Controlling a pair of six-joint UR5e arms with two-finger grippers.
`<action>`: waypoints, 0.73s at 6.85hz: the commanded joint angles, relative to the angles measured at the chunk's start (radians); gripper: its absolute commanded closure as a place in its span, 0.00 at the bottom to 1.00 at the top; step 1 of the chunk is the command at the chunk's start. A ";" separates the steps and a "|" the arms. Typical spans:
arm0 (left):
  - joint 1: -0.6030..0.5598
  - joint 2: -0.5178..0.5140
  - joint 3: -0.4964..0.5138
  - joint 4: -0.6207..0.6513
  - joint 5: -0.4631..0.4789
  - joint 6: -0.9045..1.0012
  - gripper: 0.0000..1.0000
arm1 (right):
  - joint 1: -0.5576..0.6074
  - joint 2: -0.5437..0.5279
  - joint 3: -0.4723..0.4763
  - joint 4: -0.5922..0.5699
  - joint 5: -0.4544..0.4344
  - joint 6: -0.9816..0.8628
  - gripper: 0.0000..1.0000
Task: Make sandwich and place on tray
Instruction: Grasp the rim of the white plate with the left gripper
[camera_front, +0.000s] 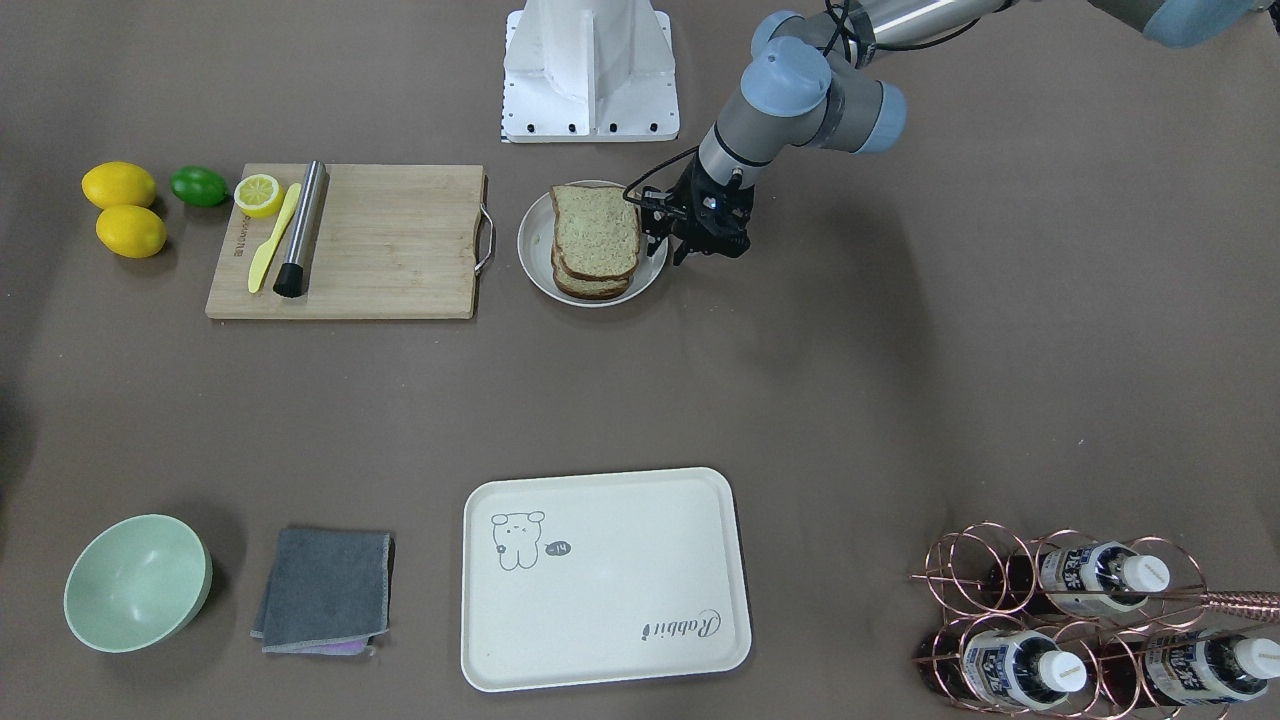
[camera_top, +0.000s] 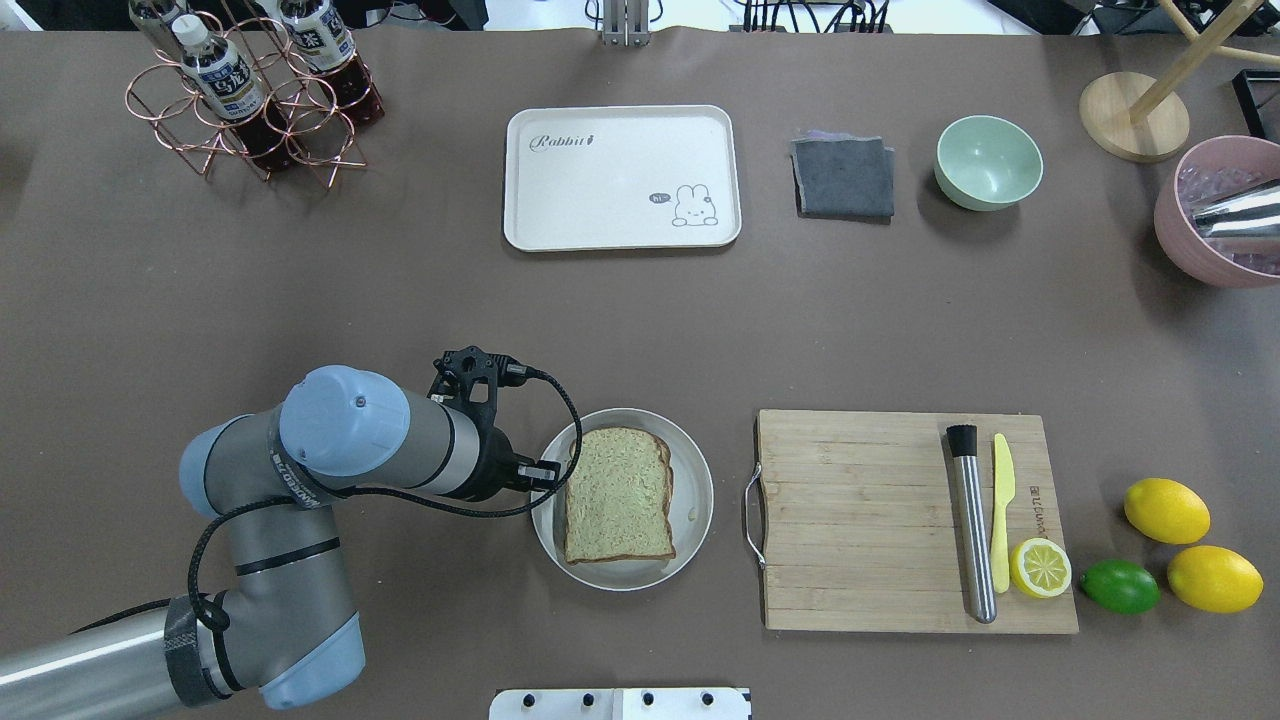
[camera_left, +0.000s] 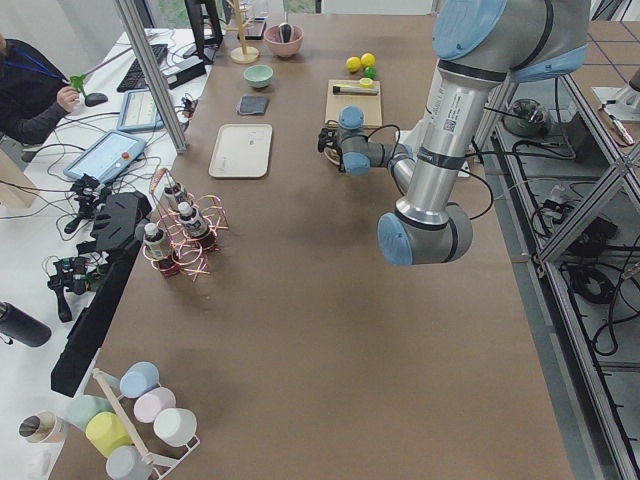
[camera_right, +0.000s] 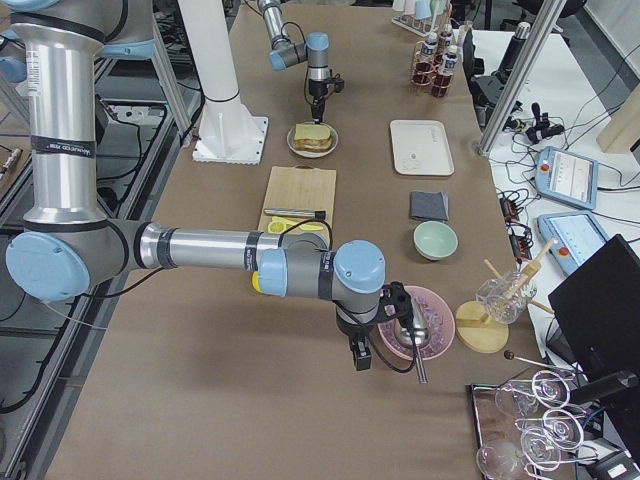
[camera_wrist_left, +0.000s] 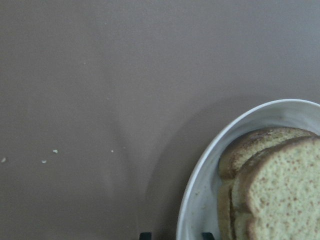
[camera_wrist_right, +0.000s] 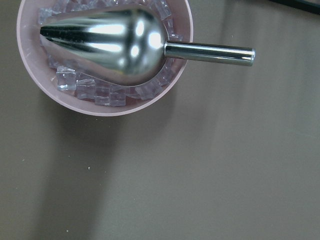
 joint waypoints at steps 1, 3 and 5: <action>0.011 0.001 0.002 0.000 -0.001 0.009 1.00 | 0.000 -0.001 -0.002 0.000 -0.002 0.000 0.00; -0.029 -0.008 -0.003 -0.002 -0.007 0.072 1.00 | 0.000 -0.006 -0.002 0.005 -0.002 0.000 0.00; -0.162 -0.030 0.004 -0.002 -0.138 0.094 1.00 | 0.000 -0.009 -0.006 0.008 -0.002 0.002 0.00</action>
